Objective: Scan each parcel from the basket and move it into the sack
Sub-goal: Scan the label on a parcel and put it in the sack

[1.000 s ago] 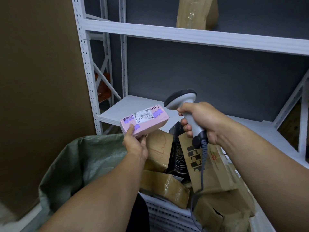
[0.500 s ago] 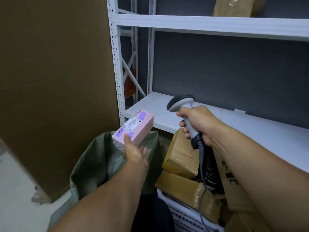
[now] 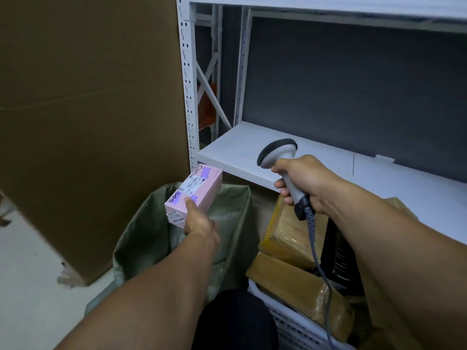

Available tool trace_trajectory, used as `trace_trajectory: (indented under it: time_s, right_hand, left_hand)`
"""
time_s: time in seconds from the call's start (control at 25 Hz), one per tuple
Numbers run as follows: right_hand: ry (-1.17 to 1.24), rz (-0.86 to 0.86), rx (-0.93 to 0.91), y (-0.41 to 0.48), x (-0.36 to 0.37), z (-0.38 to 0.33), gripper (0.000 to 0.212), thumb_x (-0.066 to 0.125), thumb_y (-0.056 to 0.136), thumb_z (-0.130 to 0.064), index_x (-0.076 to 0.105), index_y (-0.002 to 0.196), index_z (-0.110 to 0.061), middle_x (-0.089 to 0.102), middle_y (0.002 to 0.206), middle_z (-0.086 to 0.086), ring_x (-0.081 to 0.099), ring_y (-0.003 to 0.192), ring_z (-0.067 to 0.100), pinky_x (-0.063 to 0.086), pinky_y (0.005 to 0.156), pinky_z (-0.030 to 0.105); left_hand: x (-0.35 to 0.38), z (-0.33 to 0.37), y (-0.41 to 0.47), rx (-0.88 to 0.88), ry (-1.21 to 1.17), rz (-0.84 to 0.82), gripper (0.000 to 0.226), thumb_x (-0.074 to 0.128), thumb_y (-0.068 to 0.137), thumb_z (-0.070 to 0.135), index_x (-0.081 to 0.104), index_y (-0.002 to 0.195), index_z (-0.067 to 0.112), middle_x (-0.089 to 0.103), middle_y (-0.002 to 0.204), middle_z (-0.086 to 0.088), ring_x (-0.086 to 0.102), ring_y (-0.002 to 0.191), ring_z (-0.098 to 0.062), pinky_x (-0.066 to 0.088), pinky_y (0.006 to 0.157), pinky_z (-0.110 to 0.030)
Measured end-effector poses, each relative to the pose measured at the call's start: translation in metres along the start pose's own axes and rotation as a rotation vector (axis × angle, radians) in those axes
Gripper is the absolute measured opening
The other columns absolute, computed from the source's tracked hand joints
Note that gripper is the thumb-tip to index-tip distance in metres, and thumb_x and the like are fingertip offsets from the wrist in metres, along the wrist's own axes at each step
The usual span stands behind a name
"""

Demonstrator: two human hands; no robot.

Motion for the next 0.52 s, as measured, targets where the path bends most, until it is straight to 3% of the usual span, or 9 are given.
trace_trajectory:
  time_s: [0.12, 0.24, 0.4, 0.52]
  right_hand:
    - [0.000, 0.011, 0.008, 0.004, -0.008, 0.002, 0.021, 0.062, 0.094, -0.018, 0.060, 0.107, -0.003, 0.063, 0.074, 0.011, 0.053, 0.052, 0.018, 0.047, 0.047, 0.027]
    - [0.011, 0.048, 0.015, 0.004, -0.021, 0.007, 0.021, 0.063, 0.093, -0.018, 0.060, 0.107, -0.002, 0.064, 0.074, 0.012, 0.052, 0.051, 0.018, 0.046, 0.045, 0.025]
    - [0.021, 0.080, 0.057, -0.008, -0.049, 0.022, 0.024, 0.063, 0.091, -0.018, 0.061, 0.109, -0.001, 0.063, 0.074, 0.012, 0.049, 0.048, 0.017, 0.042, 0.043, 0.024]
    - [0.020, 0.117, 0.065, -0.019, -0.075, 0.029, 0.025, 0.063, 0.091, -0.017, 0.061, 0.109, 0.000, 0.062, 0.077, 0.013, 0.048, 0.047, 0.016, 0.042, 0.042, 0.024]
  left_hand:
    - [0.005, -0.005, 0.000, -0.076, -0.011, -0.053, 0.077, 0.044, 0.097, 0.070, 0.034, 0.155, 0.021, 0.048, 0.150, -0.011, 0.054, 0.129, -0.038, 0.049, 0.108, -0.047]
    - [0.017, -0.015, -0.013, -0.114, -0.007, -0.129, 0.078, 0.036, 0.100, 0.068, 0.021, 0.162, 0.022, 0.036, 0.160, -0.018, 0.054, 0.131, -0.041, 0.048, 0.110, -0.048]
    - [0.026, -0.031, -0.029, -0.145, -0.003, -0.142, 0.082, 0.037, 0.098, 0.071, 0.019, 0.162, 0.023, 0.038, 0.158, -0.021, 0.061, 0.123, -0.040, 0.054, 0.102, -0.048]
    - [0.032, -0.034, -0.050, -0.118, -0.040, -0.139, 0.076, 0.037, 0.102, 0.063, 0.015, 0.162, 0.021, 0.030, 0.163, -0.018, 0.061, 0.123, -0.039, 0.054, 0.102, -0.048]
Point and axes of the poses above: each hand's wrist, its own y-axis towards the middle knuckle, its own x-axis out of the palm, z = x × y, the point moved 5 cm from there along y, towards the middle knuckle
